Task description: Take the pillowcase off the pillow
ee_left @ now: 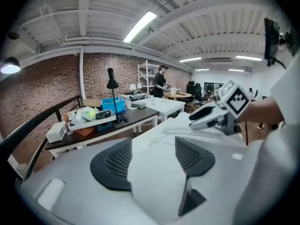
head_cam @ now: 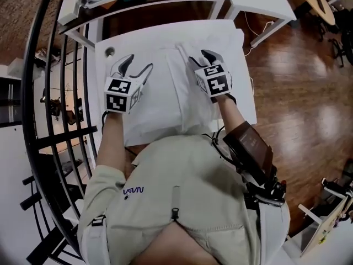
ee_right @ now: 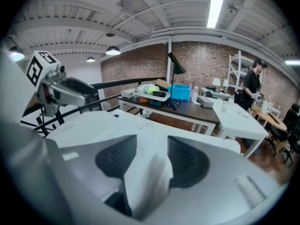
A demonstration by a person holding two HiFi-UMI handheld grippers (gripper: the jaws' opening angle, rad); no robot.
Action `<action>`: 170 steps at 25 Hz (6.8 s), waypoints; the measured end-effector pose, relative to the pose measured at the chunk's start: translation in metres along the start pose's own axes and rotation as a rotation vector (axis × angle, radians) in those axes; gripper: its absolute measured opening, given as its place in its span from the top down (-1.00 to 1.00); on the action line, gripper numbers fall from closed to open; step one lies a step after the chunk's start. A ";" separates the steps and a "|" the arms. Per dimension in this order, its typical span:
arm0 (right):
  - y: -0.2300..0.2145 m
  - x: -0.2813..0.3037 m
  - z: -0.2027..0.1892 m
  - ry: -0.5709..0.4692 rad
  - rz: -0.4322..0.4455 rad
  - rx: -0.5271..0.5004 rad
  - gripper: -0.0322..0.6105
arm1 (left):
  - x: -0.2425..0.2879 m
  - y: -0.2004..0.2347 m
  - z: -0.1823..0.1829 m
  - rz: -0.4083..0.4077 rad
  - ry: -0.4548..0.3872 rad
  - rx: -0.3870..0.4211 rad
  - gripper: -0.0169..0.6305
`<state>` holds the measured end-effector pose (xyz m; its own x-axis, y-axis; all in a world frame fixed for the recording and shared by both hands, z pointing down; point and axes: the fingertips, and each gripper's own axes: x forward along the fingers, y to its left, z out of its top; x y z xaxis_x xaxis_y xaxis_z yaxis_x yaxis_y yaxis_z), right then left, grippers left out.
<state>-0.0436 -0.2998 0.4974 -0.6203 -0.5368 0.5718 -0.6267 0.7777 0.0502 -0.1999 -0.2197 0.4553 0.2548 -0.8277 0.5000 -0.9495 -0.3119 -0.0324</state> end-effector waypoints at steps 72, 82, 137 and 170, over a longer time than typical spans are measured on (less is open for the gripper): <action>0.069 -0.141 -0.087 -0.155 -0.153 0.308 0.37 | -0.039 -0.122 -0.124 -0.219 0.104 0.159 -0.05; 0.118 -0.099 -0.142 0.051 -0.156 0.227 0.31 | -0.038 -0.116 -0.114 -0.232 0.067 0.160 0.77; 0.032 -0.140 -0.085 0.240 0.235 -0.100 0.41 | 0.027 -0.053 0.012 -0.083 -0.101 0.042 0.31; -0.131 -0.003 0.013 0.025 -0.211 0.101 0.86 | -0.004 -0.101 -0.018 -0.207 -0.111 0.108 0.86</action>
<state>0.0343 -0.4045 0.4788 -0.4598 -0.6746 0.5775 -0.7860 0.6118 0.0890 -0.1081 -0.1763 0.4718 0.4660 -0.7851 0.4081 -0.8515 -0.5232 -0.0341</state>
